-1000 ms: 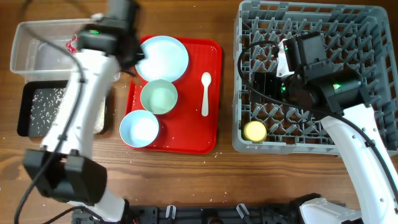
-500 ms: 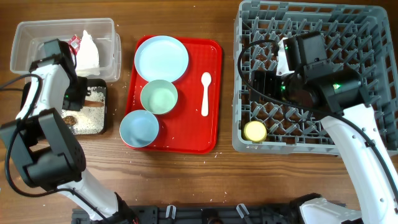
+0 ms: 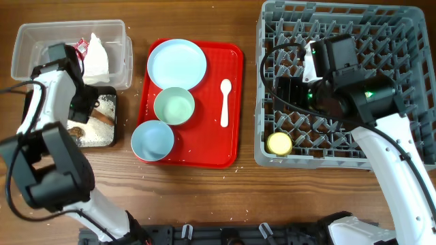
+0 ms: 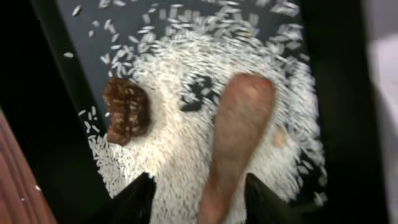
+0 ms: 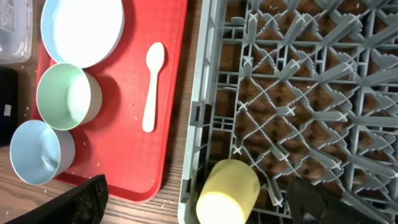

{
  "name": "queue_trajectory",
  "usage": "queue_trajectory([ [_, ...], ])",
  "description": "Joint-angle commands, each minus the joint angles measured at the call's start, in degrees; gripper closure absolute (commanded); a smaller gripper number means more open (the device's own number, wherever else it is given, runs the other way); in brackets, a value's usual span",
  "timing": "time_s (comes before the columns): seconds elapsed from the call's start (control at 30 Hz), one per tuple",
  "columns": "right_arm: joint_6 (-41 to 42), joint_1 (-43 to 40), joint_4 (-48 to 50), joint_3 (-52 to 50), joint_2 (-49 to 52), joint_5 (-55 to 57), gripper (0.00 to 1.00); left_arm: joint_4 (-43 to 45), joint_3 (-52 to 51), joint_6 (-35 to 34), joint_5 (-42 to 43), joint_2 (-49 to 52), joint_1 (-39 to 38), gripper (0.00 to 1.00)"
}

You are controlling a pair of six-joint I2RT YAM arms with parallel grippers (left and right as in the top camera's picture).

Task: Sort waste into correct bins and load items into the dishwasher rack

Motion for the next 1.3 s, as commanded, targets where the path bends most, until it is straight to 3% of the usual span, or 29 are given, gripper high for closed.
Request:
queue_trajectory([
  [0.0, -1.0, 0.3, 1.3, 0.8, 0.4, -0.3, 0.07, 0.6, 2.2, 11.2, 6.2, -7.8, -4.7, 0.44],
  [0.23, -1.0, 0.3, 2.0, 0.7, 1.1, -1.8, 0.07, 2.0, 2.2, 25.1, 7.0, -11.6, -20.3, 0.21],
  [0.43, -1.0, 0.3, 2.5, 0.7, 1.8, -1.8, 0.07, 5.4, 2.2, 30.5, 7.1, -11.6, -32.5, 0.12],
  [0.6, -0.9, 0.3, 2.2, 0.7, 1.8, -1.8, 0.07, 9.4, 2.2, 30.8, 7.0, -11.0, -40.5, 0.09],
  [0.9, -0.7, 0.3, 2.3, 0.3, 1.8, -1.8, 0.07, 13.3, 2.2, 31.9, 7.0, -7.6, -45.6, 0.09],
  [1.27, -1.0, 0.3, 3.1, 0.3, 1.8, -1.8, 0.07, 14.4, 2.2, 31.9, 7.0, -6.5, -45.7, 0.09],
])
